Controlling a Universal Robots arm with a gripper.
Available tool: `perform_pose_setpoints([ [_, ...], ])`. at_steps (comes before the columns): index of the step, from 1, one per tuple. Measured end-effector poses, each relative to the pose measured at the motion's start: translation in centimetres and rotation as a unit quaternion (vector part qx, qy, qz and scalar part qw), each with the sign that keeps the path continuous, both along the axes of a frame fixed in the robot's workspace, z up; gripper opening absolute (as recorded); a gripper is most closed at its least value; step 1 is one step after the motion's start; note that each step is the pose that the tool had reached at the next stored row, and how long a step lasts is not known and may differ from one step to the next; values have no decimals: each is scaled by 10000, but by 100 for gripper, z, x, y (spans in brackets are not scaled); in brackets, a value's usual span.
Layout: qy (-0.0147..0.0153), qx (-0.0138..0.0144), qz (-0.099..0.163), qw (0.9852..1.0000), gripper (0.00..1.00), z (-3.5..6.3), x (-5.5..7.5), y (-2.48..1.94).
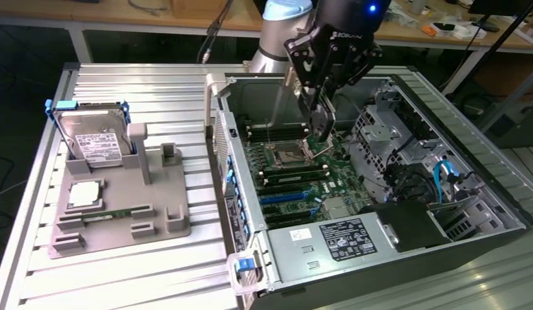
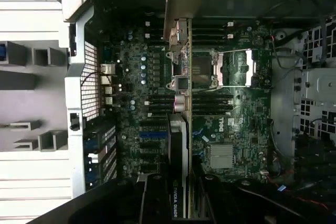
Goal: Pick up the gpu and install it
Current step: 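Pick up the gpu and move the gpu toward the slot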
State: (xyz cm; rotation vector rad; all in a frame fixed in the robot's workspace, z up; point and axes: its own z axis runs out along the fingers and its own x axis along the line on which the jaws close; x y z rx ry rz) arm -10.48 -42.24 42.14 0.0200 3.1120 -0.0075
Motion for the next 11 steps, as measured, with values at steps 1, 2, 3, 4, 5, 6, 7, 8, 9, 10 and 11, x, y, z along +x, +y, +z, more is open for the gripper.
perform_pose_setpoints([
  [1, 0, 0, 0, 10000, 27, -1, 77, 0],
  [2, 0, 0, 0, 10000, 27, -2, 121, 0],
  [3, 0, 0, 1, 10000, 27, -3, 180, 0],
  [4, 0, 0, 0, 10000, 27, -4, 228, 0],
  [5, 0, 0, 1, 10000, 27, -4, 234, -1],
  [6, 0, 0, 0, 10000, 27, -4, 234, 0],
  [7, 0, 0, 0, 10000, 27, -4, 234, 0],
  [8, 0, 0, 0, 10000, 27, -4, 234, 0],
  [9, 0, 0, 0, 10000, 27, -4, 234, 0],
  [10, 0, 0, 0, 10000, 27, -4, 234, 0],
  [11, 0, 0, 0, 10000, 27, -4, 235, 0],
])
